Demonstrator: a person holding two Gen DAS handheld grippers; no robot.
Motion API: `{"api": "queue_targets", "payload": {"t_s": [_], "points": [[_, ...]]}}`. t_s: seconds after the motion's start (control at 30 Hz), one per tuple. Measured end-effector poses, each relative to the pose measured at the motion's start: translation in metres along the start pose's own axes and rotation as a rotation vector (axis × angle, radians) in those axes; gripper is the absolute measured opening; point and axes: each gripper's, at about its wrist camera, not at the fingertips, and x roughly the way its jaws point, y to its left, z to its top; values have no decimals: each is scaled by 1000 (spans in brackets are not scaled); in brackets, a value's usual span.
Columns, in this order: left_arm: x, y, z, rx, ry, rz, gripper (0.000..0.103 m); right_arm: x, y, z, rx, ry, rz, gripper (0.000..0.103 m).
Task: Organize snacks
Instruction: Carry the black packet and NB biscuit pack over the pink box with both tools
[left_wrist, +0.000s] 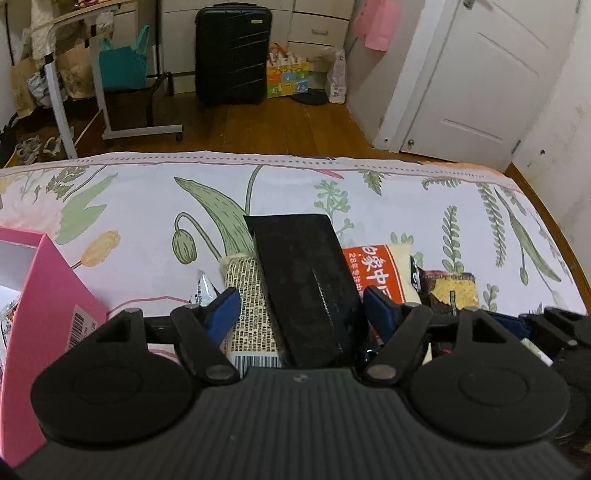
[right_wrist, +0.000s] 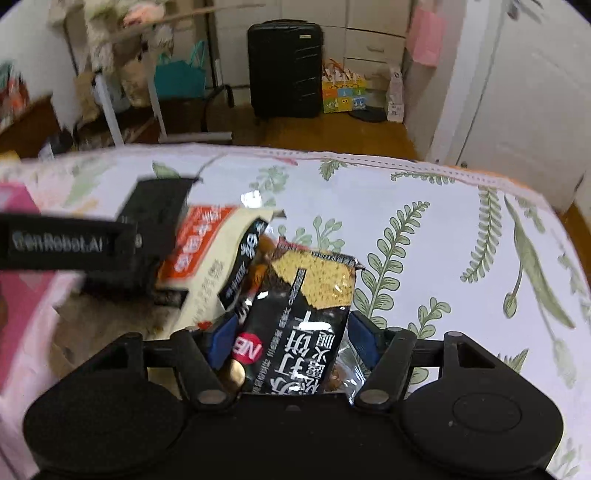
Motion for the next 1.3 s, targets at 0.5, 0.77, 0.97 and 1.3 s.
{"api": "queue_targets", "payload": {"t_s": [0.5, 0.77, 0.97, 1.3], "points": [[-22, 13, 1, -38, 53, 2, 46, -30, -29, 3, 169, 0, 86, 62], [-51, 16, -4, -46, 44, -20, 46, -43, -38, -5, 237, 37, 161, 60], [-78, 17, -21, -55, 44, -41, 46, -59, -34, -14, 248, 89, 210, 61], [-117, 15, -64, -103, 123, -88, 46, -97, 2, -38, 150, 101, 307, 60]]}}
